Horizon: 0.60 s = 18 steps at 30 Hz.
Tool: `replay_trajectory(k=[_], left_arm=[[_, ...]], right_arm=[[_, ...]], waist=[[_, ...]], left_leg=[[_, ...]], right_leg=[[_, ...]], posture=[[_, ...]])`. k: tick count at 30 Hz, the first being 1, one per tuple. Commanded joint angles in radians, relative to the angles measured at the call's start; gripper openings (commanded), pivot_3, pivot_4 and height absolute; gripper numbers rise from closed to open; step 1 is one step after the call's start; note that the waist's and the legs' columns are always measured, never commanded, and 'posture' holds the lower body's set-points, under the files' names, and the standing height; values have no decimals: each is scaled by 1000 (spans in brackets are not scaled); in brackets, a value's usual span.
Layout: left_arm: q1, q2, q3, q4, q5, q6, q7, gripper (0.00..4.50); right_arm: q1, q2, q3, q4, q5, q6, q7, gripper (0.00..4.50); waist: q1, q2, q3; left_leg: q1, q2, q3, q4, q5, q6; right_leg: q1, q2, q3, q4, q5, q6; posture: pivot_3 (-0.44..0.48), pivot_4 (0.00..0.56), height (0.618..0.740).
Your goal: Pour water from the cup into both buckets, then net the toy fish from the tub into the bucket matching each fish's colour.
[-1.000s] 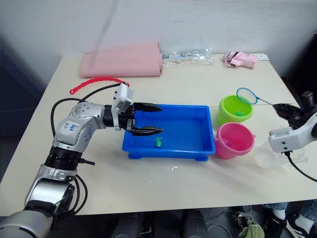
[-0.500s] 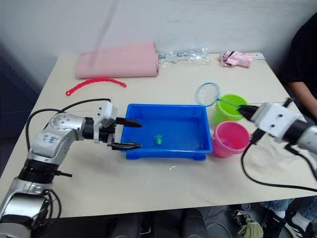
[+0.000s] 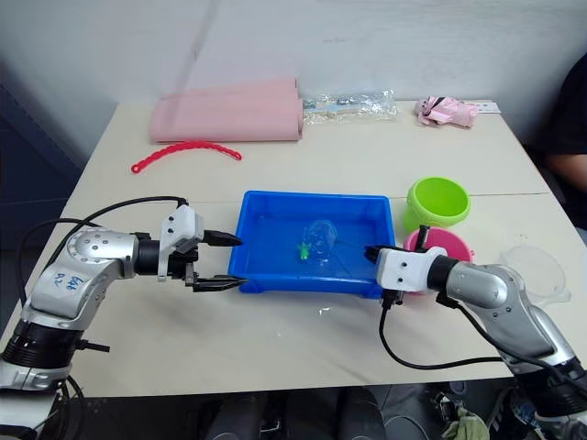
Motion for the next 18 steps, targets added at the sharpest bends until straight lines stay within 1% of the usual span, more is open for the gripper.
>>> replay_trajectory(k=[1, 3, 4, 7, 10, 12, 14, 18], left_arm=[[23, 20, 54, -76, -14, 37, 44, 4469], [27, 21, 56, -86, -17, 46, 49, 4469], [27, 20, 58, -90, -17, 49, 51, 4469], [18, 10, 57, -87, -16, 46, 59, 4469], [2, -4, 53, -74, -18, 41, 64, 4469], [-20, -26, 47, -56, -23, 38, 69, 4469], [-45, -51, 38, -34, -28, 34, 71, 4469], [-93, -97, 28, -1, -45, 36, 67, 4469]], right_arm=[[-30, 41, 50, 53, -66, -115, -2, 0], [-33, 57, 60, 63, -69, -124, 0, 0], [-31, 76, 61, 51, -40, -95, 7, 0], [-5, 138, 39, -30, 111, 88, 20, 0], [14, 174, -15, -74, 225, 243, 8, 0], [28, 181, -87, -153, 375, 419, 4, 0], [43, 169, -146, -221, 497, 537, -7, 0], [67, 143, -245, -310, 596, 670, -30, 0]], waist=[[-2, 0, 0], [-2, 0, 0], [-2, 0, 0], [-4, 0, 0], [-4, 0, 0], [-2, 0, 0], [1, 0, 0], [8, 0, 0]], left_leg=[[0, 0, 0, 0, 0, 0], [0, 0, 0, 0, 0, 0], [0, 0, 0, 0, 0, 0], [0, 1, 0, 0, 0, 0], [0, 2, 0, 0, 0, -1], [0, 1, 0, 0, 0, -1], [0, 1, 0, 0, 0, -1], [0, 1, -1, 0, 0, 0]], right_leg=[[0, 0, 0, 0, 0, 0], [0, 0, 0, 0, 0, 0], [0, 0, 0, 0, 0, 0], [0, 1, 0, 0, 0, 0], [0, 2, 0, 0, 0, 0], [0, 2, 0, 0, 0, 0], [0, 1, 0, 0, 0, 0], [1, 1, 0, 0, 0, 0]], posture=[[0, 150, 738], [0, 150, 738], [0, 150, 738], [0, 150, 738], [0, 150, 738], [0, 150, 738], [0, 150, 738], [0, 150, 738]])
